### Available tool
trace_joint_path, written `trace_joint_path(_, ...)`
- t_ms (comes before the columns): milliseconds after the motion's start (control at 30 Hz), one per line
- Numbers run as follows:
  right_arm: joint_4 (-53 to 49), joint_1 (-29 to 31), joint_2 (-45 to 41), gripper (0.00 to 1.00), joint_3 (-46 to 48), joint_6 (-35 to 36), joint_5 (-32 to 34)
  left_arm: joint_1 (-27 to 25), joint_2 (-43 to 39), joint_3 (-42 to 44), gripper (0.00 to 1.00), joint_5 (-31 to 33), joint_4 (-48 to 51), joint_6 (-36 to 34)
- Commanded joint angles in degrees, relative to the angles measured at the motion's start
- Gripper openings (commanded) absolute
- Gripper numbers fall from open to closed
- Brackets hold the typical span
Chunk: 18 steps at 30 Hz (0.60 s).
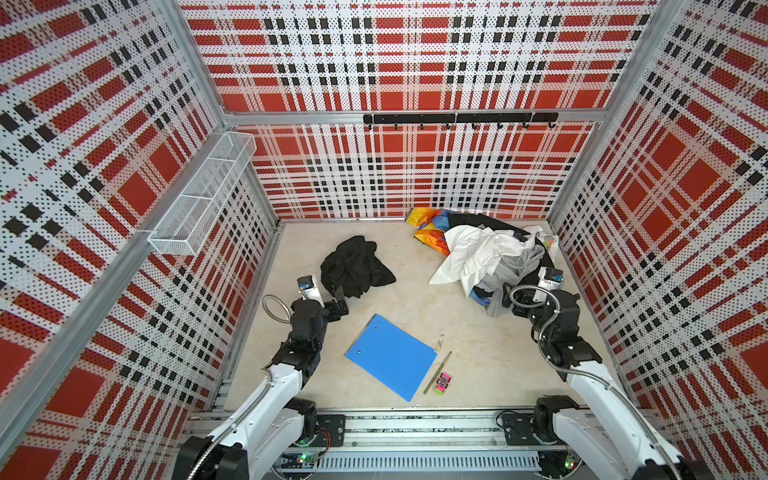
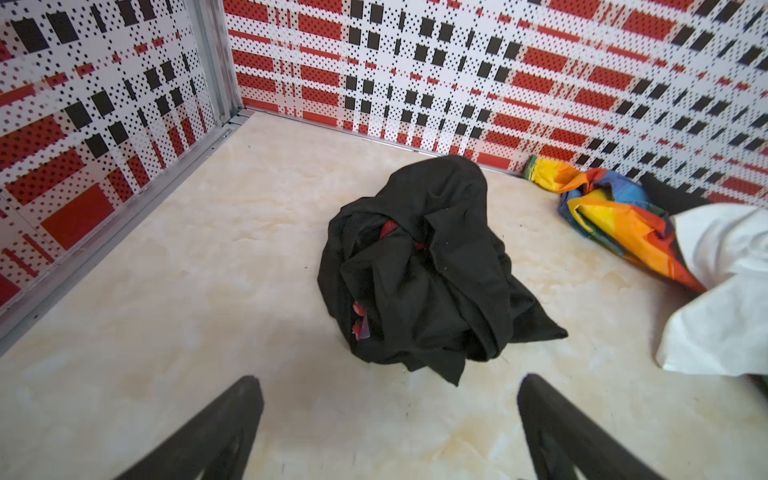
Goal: Pick out a specific cloth from the pile
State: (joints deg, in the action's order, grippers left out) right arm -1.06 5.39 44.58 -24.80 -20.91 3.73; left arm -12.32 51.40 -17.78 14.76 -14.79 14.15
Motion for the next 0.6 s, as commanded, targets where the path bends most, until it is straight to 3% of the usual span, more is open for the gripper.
trace_joint_path(0, -1.68, -0.11, -5.54, 1.00, 2.32, -2.49, 5.89, -0.25, 0.91, -0.43, 0.99, 3.87, -5.95, -4.44)
trace_joint_path(233, -1.24, -0.17, -10.30, 1.00, 5.47, -2.61, 9.77, 0.83, 9.07, 2.17, 0.99, 6.78, -20.66, -13.16)
trace_joint_path(367, 2.47, -0.16, -9.95, 1.00, 8.07, 1.33, 11.80, 1.15, 16.61, 3.37, 0.99, 7.39, -28.55, -13.21)
trace_joint_path(433, 4.85, -0.15, -10.30, 1.00, 9.26, 4.06, 11.93, 1.26, 21.51, 4.93, 0.99, 7.99, -38.48, -15.11)
trace_joint_path(567, 7.76, -0.12, -9.63, 1.00, 10.04, 8.29, 12.22, 1.35, 27.34, 4.24, 0.99, 6.95, -46.79, -21.18)
